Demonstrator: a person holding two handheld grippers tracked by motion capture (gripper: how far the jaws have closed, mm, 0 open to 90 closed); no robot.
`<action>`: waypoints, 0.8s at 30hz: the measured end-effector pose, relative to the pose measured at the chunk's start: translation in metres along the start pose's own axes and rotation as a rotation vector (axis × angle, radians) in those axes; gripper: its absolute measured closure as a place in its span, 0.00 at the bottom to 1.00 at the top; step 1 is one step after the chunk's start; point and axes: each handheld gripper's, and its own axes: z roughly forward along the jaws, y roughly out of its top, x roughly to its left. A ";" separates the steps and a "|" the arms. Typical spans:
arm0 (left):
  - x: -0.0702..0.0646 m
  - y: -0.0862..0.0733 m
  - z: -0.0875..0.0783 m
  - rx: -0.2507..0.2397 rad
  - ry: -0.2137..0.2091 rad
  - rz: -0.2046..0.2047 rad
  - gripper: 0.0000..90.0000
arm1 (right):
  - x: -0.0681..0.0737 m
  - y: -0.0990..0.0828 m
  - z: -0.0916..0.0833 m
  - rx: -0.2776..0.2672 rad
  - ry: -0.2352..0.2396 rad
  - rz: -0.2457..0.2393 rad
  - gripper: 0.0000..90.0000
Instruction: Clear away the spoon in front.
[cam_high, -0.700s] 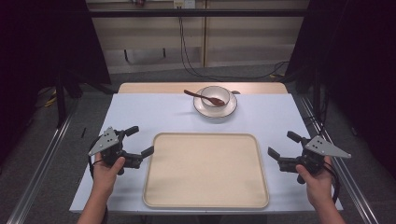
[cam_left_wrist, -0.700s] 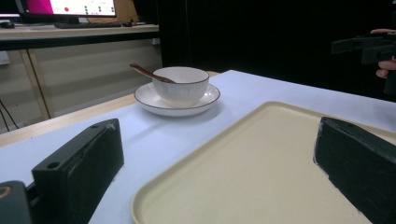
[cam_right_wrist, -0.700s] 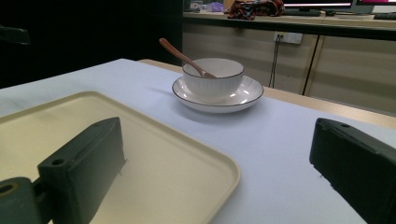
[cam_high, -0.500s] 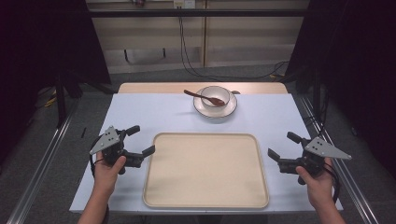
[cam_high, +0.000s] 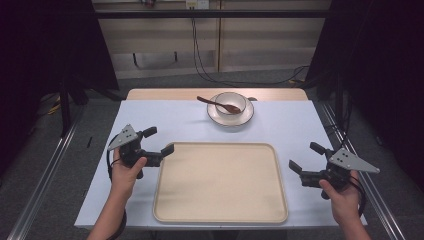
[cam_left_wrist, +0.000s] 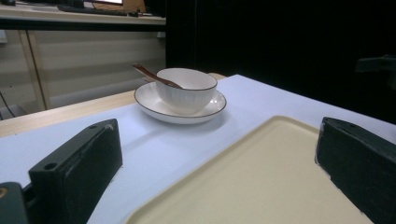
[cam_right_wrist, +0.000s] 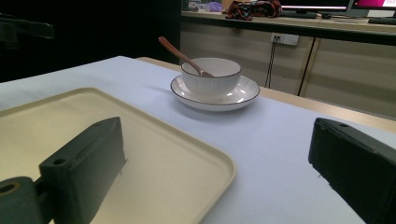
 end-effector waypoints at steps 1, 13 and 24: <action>0.000 0.000 0.003 0.009 0.007 0.011 0.01 | 0.000 0.000 0.000 -0.002 0.005 -0.001 0.03; 0.007 0.005 0.045 0.026 -0.009 -0.027 0.01 | 0.000 -0.002 0.004 0.017 0.014 -0.011 0.03; 0.009 0.010 0.083 0.044 0.002 -0.044 0.01 | 0.002 -0.004 0.005 0.038 0.009 -0.037 0.04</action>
